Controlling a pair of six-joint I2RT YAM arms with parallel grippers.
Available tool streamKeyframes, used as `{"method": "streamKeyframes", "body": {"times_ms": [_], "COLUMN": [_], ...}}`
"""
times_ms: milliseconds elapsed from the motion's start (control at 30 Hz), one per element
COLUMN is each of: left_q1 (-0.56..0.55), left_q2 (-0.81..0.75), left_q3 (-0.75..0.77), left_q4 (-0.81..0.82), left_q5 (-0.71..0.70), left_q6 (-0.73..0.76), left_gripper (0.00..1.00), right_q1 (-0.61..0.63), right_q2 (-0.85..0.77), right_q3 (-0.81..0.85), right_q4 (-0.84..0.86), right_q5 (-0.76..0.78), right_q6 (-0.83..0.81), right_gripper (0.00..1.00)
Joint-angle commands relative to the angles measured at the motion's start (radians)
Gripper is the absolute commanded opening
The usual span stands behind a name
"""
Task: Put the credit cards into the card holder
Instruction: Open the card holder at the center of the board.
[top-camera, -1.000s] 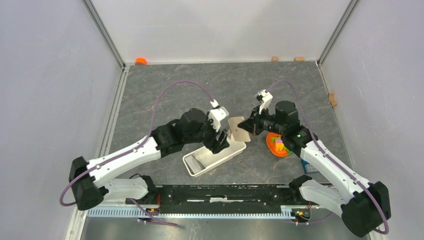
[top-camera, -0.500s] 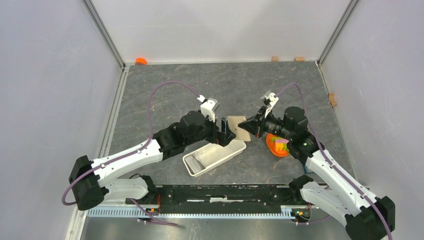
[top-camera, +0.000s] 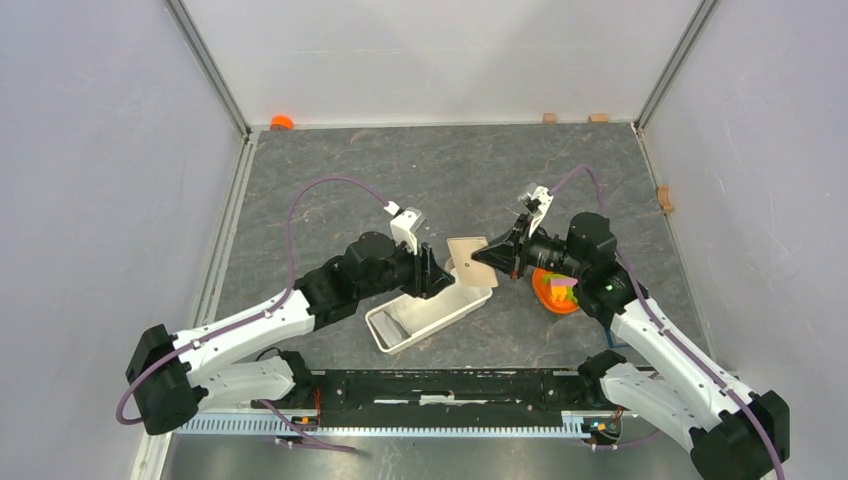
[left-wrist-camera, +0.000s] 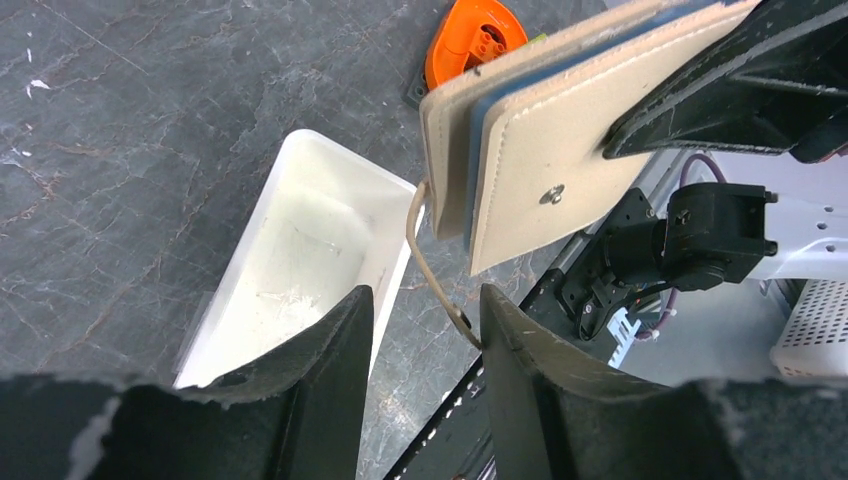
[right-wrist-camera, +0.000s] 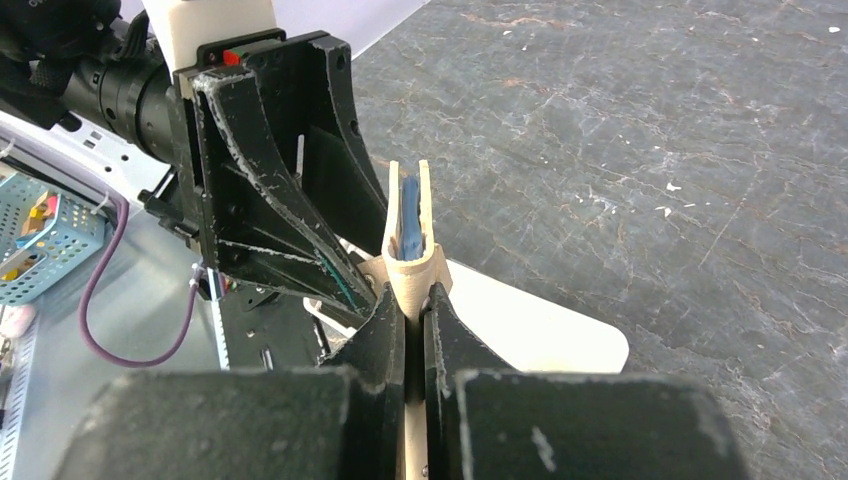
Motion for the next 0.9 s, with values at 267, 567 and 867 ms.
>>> {"method": "streamKeyframes", "body": {"times_ms": [267, 567, 867], "left_q1": [0.054, 0.149, 0.296], "left_q2": [0.039, 0.043, 0.161], "left_q3": [0.040, 0.198, 0.362], "left_q4": [0.079, -0.147, -0.342], "left_q5": [0.067, 0.333, 0.532], "left_q6": [0.050, 0.062, 0.147], "left_gripper": [0.11, 0.02, 0.02], "right_q1": [0.001, 0.001, 0.001], "right_q2": [0.017, 0.126, 0.143], "right_q3": [0.028, 0.081, 0.000], "right_q4": [0.062, -0.074, 0.027], "right_q5": [-0.072, 0.277, 0.294], "right_q6": [0.014, -0.077, -0.070], "right_gripper": [0.00, 0.37, 0.85]}}
